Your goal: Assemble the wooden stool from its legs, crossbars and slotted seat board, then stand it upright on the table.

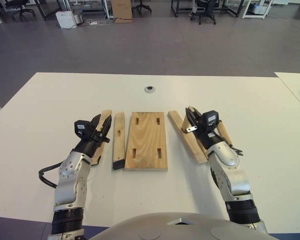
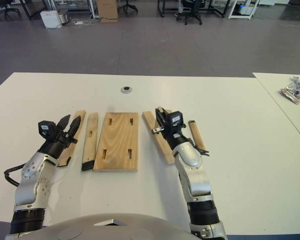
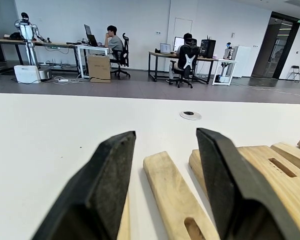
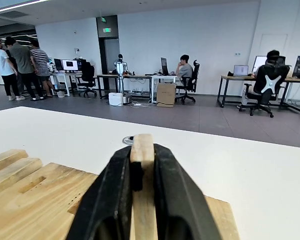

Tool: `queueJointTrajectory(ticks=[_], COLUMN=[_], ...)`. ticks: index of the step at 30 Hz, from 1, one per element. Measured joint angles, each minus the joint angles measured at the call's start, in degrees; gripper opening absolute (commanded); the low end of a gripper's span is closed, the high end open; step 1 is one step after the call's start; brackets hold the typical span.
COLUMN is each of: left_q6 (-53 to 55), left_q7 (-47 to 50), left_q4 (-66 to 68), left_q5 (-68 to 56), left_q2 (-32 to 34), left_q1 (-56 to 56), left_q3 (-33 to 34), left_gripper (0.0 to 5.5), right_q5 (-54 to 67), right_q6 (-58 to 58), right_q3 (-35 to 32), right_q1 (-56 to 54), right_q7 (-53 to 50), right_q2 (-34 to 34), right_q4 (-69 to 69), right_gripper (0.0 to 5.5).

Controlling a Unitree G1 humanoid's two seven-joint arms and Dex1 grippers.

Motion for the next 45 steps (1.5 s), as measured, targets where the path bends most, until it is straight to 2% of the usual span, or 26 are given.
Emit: queueJointTrajectory(ticks=[5,13,23,25,27,33,37,41,45], left_q6=[-1.0,-1.74,-3.42,-3.46,-3.56,-3.55,-3.57,-3.59,-3.63], left_q7=[0.04,0.66,1.32,1.41,1.49,1.71,2.29,2.86,3.81], left_q4=[0.02,0.01,0.01,0.01,0.03,0.05,-0.11,-1.44,-1.95], left_q5=[0.04,0.6,0.94,0.94,0.94,0.93,0.94,0.97,1.05], left_q2=[-0.03,-1.42,-2.69,-2.69,-2.69,-2.86,-3.4,-3.89,-4.5], left_q1=[0.12,0.19,0.79,0.8,1.07,1.2,1.69,3.42,3.94], left_q3=[0.02,-0.11,-0.7,-0.69,-0.47,-0.74,-0.9,-1.2,-1.33], left_gripper=[2.22,2.22,2.22,2.22,2.22,2.22,2.22,2.22,2.22], right_q5=[0.18,0.36,0.87,0.86,0.13,-0.05,0.92,1.46,1.9], right_q6=[-4.79,0.99,1.3,1.3,6.93,10.07,24.59,36.63,42.61], right_q3=[0.54,-0.03,-0.47,-0.59,-0.84,-0.9,-1.1,-0.95,-0.43], right_q1=[1.16,-2.52,-2.85,-2.84,1.56,0.76,0.8,0.76,0.57], right_q7=[2.35,1.2,1.49,1.35,0.87,0.93,0.73,1.05,2.29], right_q2=[-1.47,-1.5,-1.95,-1.95,-2.9,-3.33,-4.56,-7.24,-9.28], right_q4=[1.69,1.99,2.17,2.19,6.65,1.0,-6.97,-11.7,-13.45], right_gripper=[0.41,0.41,0.41,0.97,1.45,2.67,3.42,3.42,3.42])
